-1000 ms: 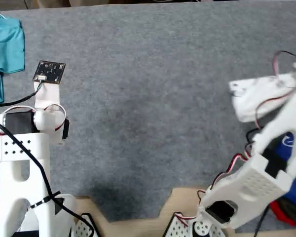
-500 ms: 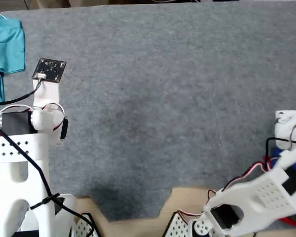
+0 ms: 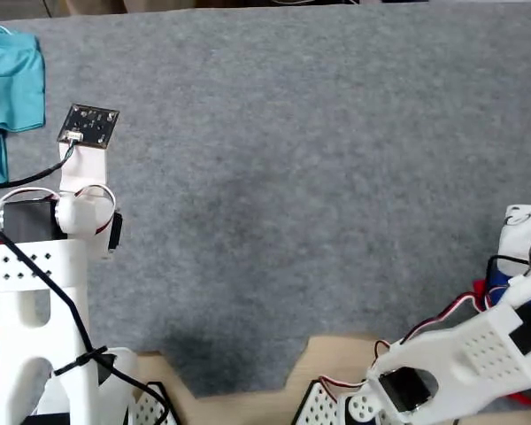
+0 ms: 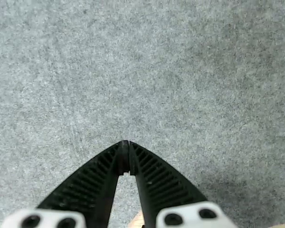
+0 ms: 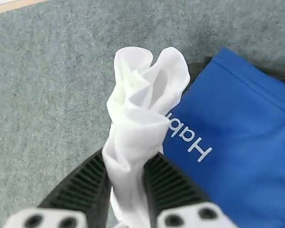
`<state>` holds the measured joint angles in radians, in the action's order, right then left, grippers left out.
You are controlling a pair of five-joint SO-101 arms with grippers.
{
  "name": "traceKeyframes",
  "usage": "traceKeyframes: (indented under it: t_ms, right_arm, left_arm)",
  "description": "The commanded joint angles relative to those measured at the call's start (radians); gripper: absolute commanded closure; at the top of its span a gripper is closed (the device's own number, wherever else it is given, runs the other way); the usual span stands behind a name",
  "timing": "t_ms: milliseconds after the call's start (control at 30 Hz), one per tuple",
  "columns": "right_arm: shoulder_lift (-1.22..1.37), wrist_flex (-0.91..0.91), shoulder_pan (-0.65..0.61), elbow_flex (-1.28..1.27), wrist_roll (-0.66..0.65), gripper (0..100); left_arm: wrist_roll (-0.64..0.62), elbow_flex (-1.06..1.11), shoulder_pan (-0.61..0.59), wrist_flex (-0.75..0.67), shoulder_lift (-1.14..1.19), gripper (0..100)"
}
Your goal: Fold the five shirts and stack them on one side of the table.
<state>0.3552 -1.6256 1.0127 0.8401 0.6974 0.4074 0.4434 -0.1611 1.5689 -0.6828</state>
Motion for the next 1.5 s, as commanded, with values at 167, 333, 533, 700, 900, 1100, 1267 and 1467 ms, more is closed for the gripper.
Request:
traceKeyframes:
  t_ms: [167, 333, 533, 700, 900, 1100, 1267, 1467]
  right_arm:
    - [-0.005, -0.127, 0.058, 0.159, -0.069, 99.3]
    - [-0.004, -0.127, 0.157, 0.137, -0.135, 99.3]
    - [-0.004, -0.127, 0.251, 0.070, -0.218, 99.3]
    - [-0.005, -0.127, 0.294, -0.024, -0.272, 99.3]
    - [-0.005, -0.121, 0.346, -0.107, -0.331, 99.3]
    - [-0.004, -0.120, 0.374, -0.110, -0.374, 99.3]
    - [-0.004, -0.127, 0.374, -0.111, -0.414, 98.6]
    - [-0.004, -0.129, 0.390, -0.111, -0.428, 79.4]
  left_arm:
    - [0.006, 0.005, -0.011, 0.006, -0.027, 98]
    - [0.006, 0.014, -0.011, 0.006, -0.027, 98]
    - [0.006, 0.014, -0.003, 0.000, -0.027, 98]
    - [0.006, 0.009, -0.003, -0.002, -0.027, 98]
    - [0.006, 0.008, -0.003, -0.002, -0.027, 98]
    - [0.006, 0.008, -0.003, 0.000, -0.027, 98]
    - [0.006, 0.008, -0.003, -0.002, -0.027, 98]
    - [0.006, 0.008, -0.003, -0.002, -0.027, 98]
